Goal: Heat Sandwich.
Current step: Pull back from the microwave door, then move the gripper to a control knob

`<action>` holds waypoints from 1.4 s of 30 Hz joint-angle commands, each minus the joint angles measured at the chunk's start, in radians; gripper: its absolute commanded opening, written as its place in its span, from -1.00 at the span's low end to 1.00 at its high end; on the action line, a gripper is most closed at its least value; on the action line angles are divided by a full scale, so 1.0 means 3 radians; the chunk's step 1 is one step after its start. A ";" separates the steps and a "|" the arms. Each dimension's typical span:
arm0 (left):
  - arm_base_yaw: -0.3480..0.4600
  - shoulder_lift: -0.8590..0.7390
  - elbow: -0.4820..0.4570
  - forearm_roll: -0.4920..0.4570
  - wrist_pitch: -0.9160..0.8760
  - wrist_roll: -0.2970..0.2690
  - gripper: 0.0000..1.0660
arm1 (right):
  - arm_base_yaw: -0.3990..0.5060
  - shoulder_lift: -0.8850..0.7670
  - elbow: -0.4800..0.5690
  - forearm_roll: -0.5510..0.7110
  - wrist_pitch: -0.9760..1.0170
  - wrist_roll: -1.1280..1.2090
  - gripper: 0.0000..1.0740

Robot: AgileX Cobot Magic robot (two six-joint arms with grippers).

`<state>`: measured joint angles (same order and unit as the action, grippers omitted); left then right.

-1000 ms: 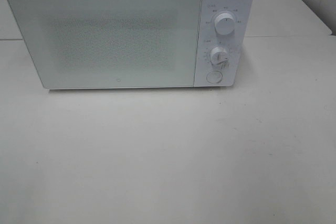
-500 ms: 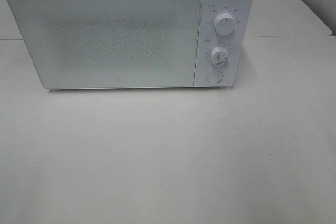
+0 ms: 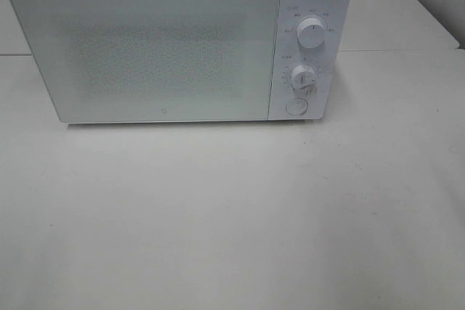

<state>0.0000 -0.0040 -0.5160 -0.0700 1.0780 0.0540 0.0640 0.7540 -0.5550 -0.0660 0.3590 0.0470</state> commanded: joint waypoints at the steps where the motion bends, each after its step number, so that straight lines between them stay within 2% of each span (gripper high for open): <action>1: 0.0003 -0.0067 0.0003 -0.0007 -0.0037 -0.0017 0.89 | -0.0017 0.0163 -0.0027 -0.0003 -0.0207 -0.0003 0.42; 9: 0.0003 -0.0067 0.0003 -0.0007 -0.0037 -0.0017 0.89 | -0.0007 0.0457 0.0037 -0.0007 -0.0627 -0.0003 0.42; 13: 0.0003 -0.0067 0.0003 -0.0007 -0.0037 -0.0017 0.89 | -0.0007 0.0587 0.0400 -0.0007 -0.1487 -0.0007 0.42; 14: 0.0003 -0.0067 0.0003 -0.0007 -0.0037 -0.0017 0.89 | -0.0007 0.0587 0.0400 -0.0007 -0.1487 -0.0007 0.42; 18: 0.0003 -0.0067 0.0003 -0.0007 -0.0037 -0.0017 0.89 | -0.0007 0.0693 0.0610 0.0090 -0.2197 -0.0007 0.42; 27: 0.0003 -0.0067 0.0003 -0.0007 -0.0037 -0.0017 0.89 | -0.0007 0.0953 0.0870 0.0467 -0.2940 -0.0103 0.42; 35: 0.0003 -0.0067 0.0003 -0.0007 -0.0037 -0.0017 0.89 | -0.0003 0.1117 0.0970 0.0600 -0.3297 -0.0113 0.42; 39: 0.0003 -0.0067 0.0003 -0.0007 -0.0037 -0.0017 0.89 | 0.0213 0.1240 0.1033 0.0810 -0.3490 -0.0217 0.42; 42: 0.0003 -0.0067 0.0003 -0.0007 -0.0037 -0.0017 0.89 | 0.0613 0.1407 0.1087 0.1190 -0.3723 -0.0620 0.42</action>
<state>0.0000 -0.0040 -0.5160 -0.0700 1.0770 0.0540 0.1790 1.1510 -0.2370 0.2180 -0.6940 -0.0540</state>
